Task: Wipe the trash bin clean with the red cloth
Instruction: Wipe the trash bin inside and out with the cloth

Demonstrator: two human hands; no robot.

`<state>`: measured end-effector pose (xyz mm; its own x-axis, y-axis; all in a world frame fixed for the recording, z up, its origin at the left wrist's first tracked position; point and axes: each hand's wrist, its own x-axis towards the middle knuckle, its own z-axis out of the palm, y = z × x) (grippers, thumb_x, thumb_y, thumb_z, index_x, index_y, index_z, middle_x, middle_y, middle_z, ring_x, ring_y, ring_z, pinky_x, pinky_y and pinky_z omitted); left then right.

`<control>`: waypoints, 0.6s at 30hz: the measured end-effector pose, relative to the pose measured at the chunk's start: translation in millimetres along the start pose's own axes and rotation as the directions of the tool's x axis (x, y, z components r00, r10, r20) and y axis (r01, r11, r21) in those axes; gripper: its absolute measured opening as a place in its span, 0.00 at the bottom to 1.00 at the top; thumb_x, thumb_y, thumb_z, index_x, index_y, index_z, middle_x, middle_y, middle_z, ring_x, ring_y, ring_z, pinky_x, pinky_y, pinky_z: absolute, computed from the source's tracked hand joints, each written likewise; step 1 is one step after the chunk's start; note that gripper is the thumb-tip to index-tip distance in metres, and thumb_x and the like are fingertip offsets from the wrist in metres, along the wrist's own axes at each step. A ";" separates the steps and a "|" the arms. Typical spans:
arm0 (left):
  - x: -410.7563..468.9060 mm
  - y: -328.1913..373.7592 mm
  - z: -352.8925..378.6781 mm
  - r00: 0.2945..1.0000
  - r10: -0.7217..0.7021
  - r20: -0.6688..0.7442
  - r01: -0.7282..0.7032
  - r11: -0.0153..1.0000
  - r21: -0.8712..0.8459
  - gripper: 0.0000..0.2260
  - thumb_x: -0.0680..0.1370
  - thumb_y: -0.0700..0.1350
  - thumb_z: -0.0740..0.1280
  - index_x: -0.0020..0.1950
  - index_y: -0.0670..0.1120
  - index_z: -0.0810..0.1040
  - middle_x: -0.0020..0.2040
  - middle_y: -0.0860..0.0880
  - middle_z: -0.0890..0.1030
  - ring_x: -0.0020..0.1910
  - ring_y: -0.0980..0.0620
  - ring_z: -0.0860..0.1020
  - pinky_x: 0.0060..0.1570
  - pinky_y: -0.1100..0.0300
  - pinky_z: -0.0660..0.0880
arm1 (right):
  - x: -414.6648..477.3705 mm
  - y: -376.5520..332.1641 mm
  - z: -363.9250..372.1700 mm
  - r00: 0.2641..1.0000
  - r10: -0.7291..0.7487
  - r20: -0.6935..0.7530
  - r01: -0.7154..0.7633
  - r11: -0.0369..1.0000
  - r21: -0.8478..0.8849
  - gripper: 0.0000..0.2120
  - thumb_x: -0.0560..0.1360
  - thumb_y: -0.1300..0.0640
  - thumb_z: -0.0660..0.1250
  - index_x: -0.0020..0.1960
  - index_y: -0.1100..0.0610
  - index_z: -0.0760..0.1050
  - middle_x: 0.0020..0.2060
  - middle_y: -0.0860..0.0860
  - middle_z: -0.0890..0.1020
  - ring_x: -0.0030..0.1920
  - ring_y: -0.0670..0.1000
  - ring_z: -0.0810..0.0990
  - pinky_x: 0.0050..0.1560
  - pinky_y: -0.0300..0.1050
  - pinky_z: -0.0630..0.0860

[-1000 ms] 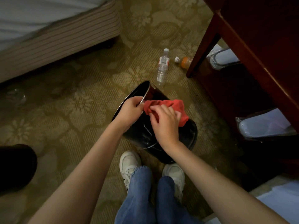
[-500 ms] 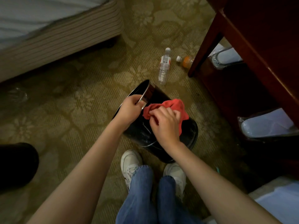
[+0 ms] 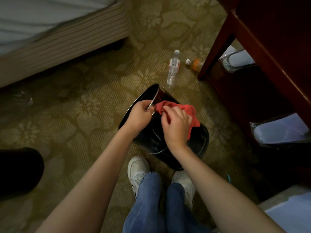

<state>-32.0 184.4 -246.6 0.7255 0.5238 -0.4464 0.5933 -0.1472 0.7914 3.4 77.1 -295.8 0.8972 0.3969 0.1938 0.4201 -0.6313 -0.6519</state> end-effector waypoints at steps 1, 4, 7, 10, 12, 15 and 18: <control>-0.1 0.7 1.1 1.000 0.002 0.006 -0.002 1.000 0.002 0.10 0.80 0.38 0.59 0.56 0.40 0.79 0.48 0.44 0.81 0.49 0.47 0.79 0.53 0.53 0.75 | 5.6 0.2 -0.3 0.999 0.034 -0.002 -0.034 0.999 0.001 0.11 0.73 0.57 0.64 0.53 0.55 0.81 0.42 0.48 0.81 0.47 0.51 0.78 0.48 0.45 0.62; 2.6 5.4 3.9 1.000 -0.002 0.001 0.002 1.000 -0.005 0.10 0.80 0.38 0.60 0.56 0.40 0.79 0.49 0.40 0.82 0.51 0.44 0.79 0.55 0.50 0.75 | 11.9 0.0 -0.5 0.996 0.087 0.034 -0.087 0.996 0.001 0.11 0.73 0.58 0.66 0.54 0.55 0.80 0.44 0.49 0.81 0.49 0.53 0.77 0.49 0.45 0.59; 6.1 5.1 2.4 1.000 -0.009 -0.015 0.010 1.000 0.009 0.09 0.79 0.36 0.59 0.52 0.39 0.79 0.48 0.41 0.82 0.49 0.47 0.79 0.51 0.57 0.74 | -4.2 -1.1 -1.8 0.998 -0.002 0.066 0.003 1.000 -0.016 0.11 0.74 0.55 0.62 0.54 0.54 0.79 0.44 0.47 0.80 0.48 0.51 0.75 0.49 0.44 0.59; 4.1 4.6 0.2 0.999 -0.018 -0.044 0.018 1.000 -0.002 0.09 0.79 0.35 0.59 0.49 0.41 0.79 0.45 0.43 0.81 0.43 0.52 0.78 0.44 0.62 0.74 | -8.2 -1.9 0.1 0.998 -0.044 0.050 0.044 0.999 -0.014 0.11 0.74 0.54 0.61 0.52 0.53 0.80 0.43 0.47 0.80 0.46 0.50 0.75 0.49 0.44 0.60; 3.3 4.7 1.8 0.999 -0.019 -0.045 0.019 1.000 0.000 0.09 0.80 0.37 0.59 0.52 0.41 0.79 0.47 0.43 0.81 0.45 0.51 0.78 0.48 0.59 0.74 | 6.5 -4.8 0.1 0.999 0.040 0.035 -0.040 0.999 -0.007 0.09 0.73 0.57 0.65 0.52 0.53 0.80 0.44 0.48 0.81 0.49 0.52 0.76 0.49 0.45 0.60; 3.7 6.2 5.3 1.000 0.001 -0.026 -0.001 1.000 0.021 0.09 0.80 0.38 0.60 0.54 0.39 0.79 0.49 0.36 0.81 0.44 0.47 0.77 0.45 0.55 0.74 | 22.6 -4.3 -0.4 0.987 0.143 0.072 -0.143 0.990 -0.011 0.11 0.75 0.58 0.65 0.56 0.53 0.80 0.49 0.48 0.81 0.54 0.52 0.75 0.51 0.43 0.56; 2.4 7.6 4.5 1.000 0.000 -0.028 0.001 1.000 0.022 0.09 0.80 0.38 0.59 0.53 0.40 0.79 0.49 0.38 0.81 0.46 0.46 0.79 0.46 0.56 0.75 | 11.7 0.0 -2.9 0.998 0.032 0.062 -0.030 0.999 -0.030 0.11 0.73 0.58 0.66 0.54 0.54 0.80 0.44 0.48 0.81 0.49 0.52 0.77 0.49 0.42 0.58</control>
<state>-24.2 180.8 -243.5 0.7154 0.5472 -0.4345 0.6011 -0.1650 0.7819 14.3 79.8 -291.4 0.8998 0.4174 0.1268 0.3970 -0.6628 -0.6349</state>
